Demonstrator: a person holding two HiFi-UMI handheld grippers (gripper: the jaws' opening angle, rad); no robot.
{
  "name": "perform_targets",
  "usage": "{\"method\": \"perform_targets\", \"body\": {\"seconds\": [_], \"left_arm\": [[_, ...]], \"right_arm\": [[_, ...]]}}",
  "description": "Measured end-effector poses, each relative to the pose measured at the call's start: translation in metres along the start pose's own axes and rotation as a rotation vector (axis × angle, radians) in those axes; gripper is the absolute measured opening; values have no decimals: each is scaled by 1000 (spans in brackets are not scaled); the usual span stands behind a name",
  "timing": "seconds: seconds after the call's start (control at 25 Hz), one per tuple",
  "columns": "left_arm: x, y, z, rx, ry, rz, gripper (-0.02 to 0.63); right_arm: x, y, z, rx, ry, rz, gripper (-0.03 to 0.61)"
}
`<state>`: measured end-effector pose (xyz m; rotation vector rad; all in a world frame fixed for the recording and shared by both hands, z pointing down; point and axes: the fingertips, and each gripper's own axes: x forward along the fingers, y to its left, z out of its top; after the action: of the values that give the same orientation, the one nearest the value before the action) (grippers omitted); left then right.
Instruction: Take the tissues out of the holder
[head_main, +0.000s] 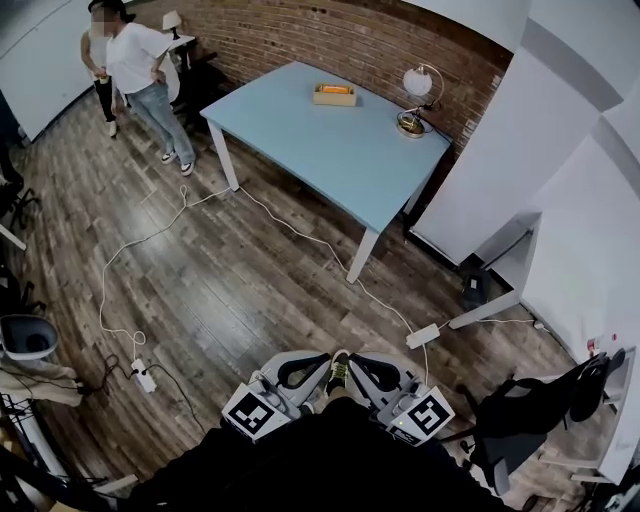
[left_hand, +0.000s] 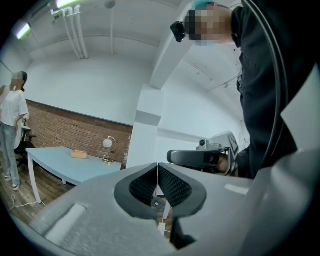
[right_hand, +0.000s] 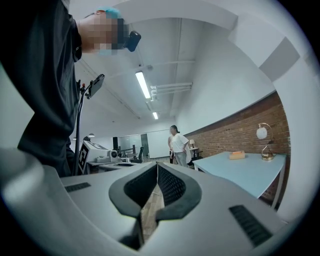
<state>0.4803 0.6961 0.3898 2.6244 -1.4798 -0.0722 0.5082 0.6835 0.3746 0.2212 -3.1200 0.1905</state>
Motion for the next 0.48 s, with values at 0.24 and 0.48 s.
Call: {"method": "perform_targets", "body": {"seconds": [0.24,0.48], "left_arm": [[59,37,9,15,2,21,11],[118,72,20,11,9,58,11]], "right_arm": [[14,-67,8,22,-16,36,6],[26,-134,20,-4,-13,78,6]]}}
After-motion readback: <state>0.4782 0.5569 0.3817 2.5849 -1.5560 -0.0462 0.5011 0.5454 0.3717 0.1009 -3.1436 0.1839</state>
